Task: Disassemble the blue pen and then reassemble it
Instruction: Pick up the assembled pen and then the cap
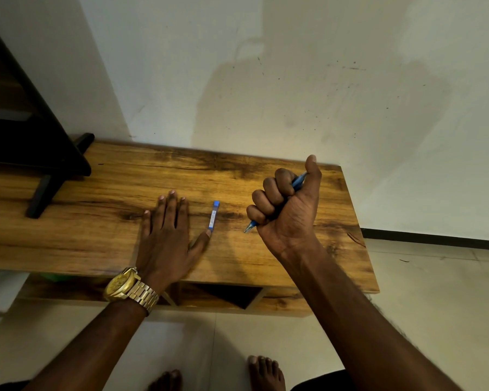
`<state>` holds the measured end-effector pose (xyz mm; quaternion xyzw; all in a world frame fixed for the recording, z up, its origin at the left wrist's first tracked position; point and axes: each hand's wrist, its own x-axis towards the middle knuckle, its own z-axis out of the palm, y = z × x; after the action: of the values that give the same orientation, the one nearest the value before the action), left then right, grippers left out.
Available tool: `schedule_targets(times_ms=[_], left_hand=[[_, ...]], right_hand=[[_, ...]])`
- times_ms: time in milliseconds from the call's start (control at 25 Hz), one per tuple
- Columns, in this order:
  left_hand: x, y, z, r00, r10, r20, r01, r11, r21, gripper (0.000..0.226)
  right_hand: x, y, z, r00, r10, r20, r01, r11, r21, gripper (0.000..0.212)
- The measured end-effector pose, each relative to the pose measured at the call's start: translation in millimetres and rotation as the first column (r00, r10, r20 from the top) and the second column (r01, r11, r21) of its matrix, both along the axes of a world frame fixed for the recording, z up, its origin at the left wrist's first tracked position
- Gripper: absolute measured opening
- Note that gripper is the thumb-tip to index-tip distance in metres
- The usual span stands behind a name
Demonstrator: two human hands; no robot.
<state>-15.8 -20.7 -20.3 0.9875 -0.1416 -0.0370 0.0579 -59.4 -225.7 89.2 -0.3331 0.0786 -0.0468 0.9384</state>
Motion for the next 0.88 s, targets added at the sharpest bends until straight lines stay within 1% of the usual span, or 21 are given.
schedule_targets(times_ms=[160, 280, 520, 880], left_hand=[[0.9, 0.1, -1.9, 1.000, 0.002, -0.002, -0.002, 1.000, -0.004, 0.103], [0.9, 0.2, -2.1, 1.000, 0.004, 0.006, -0.004, 1.000, -0.003, 0.105], [0.5, 0.0, -2.4, 1.000, 0.004, 0.006, -0.004, 1.000, -0.007, 0.105], [-0.4, -0.3, 0.9, 1.000, 0.000, -0.006, 0.000, 1.000, -0.025, 0.107]], right_hand=[[-0.1, -0.4, -0.5, 1.000, -0.003, 0.011, 0.002, 1.000, 0.015, 0.060], [-0.1, -0.8, -0.6, 1.000, -0.002, 0.025, 0.001, 0.999, 0.043, 0.064], [0.5, -1.3, -1.8, 1.000, -0.009, 0.030, 0.007, 0.999, 0.054, 0.064], [0.0, -2.8, 0.6, 1.000, -0.004, 0.019, 0.003, 1.000, 0.030, 0.063]])
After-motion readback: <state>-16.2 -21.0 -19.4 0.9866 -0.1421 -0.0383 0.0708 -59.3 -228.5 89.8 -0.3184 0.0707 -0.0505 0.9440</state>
